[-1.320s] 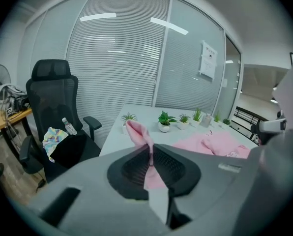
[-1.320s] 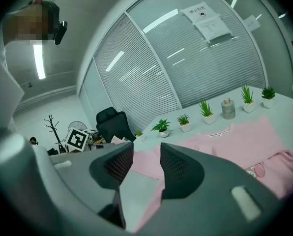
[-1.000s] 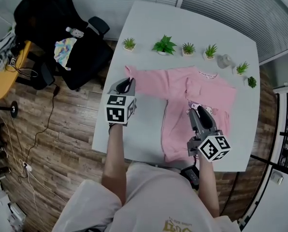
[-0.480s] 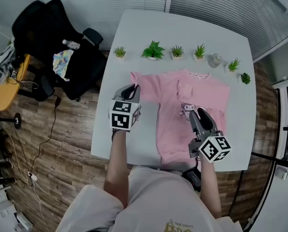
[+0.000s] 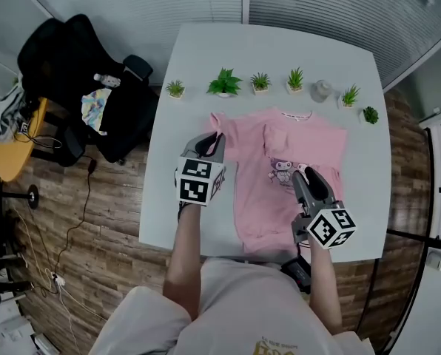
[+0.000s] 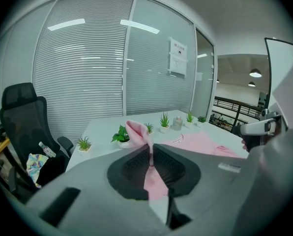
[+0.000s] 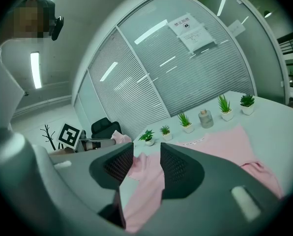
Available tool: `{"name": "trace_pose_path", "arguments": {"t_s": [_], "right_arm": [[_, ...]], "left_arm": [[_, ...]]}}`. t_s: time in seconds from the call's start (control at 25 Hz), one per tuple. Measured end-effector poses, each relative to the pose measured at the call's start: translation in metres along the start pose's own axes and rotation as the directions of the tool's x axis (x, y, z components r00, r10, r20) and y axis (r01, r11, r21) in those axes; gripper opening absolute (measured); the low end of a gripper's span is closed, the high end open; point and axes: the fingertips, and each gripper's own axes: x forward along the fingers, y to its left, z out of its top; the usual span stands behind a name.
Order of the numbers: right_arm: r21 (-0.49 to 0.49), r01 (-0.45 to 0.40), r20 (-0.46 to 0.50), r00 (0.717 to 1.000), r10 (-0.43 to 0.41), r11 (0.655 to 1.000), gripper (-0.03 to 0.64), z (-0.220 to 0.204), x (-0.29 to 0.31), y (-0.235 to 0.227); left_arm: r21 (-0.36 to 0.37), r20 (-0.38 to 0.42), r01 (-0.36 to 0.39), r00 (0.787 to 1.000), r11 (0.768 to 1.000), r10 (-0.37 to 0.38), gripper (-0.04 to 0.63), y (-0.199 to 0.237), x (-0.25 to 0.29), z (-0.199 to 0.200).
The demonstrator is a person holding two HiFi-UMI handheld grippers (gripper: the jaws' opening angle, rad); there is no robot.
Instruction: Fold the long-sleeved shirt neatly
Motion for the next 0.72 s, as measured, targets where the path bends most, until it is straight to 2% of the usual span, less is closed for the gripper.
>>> {"name": "trace_pose_path", "arguments": {"t_s": [0.44, 0.72], "right_arm": [[0.029, 0.011, 0.04, 0.999, -0.012, 1.0, 0.169, 0.016, -0.022, -0.032], [0.044, 0.019, 0.06, 0.998, -0.022, 0.999, 0.169, 0.03, -0.035, -0.058]], "left_arm": [[0.068, 0.003, 0.047, 0.999, 0.997, -0.047, 0.029, -0.061, 0.02, 0.029], [0.069, 0.021, 0.089, 0.996, 0.994, -0.091, 0.029, -0.103, 0.04, 0.052]]}}
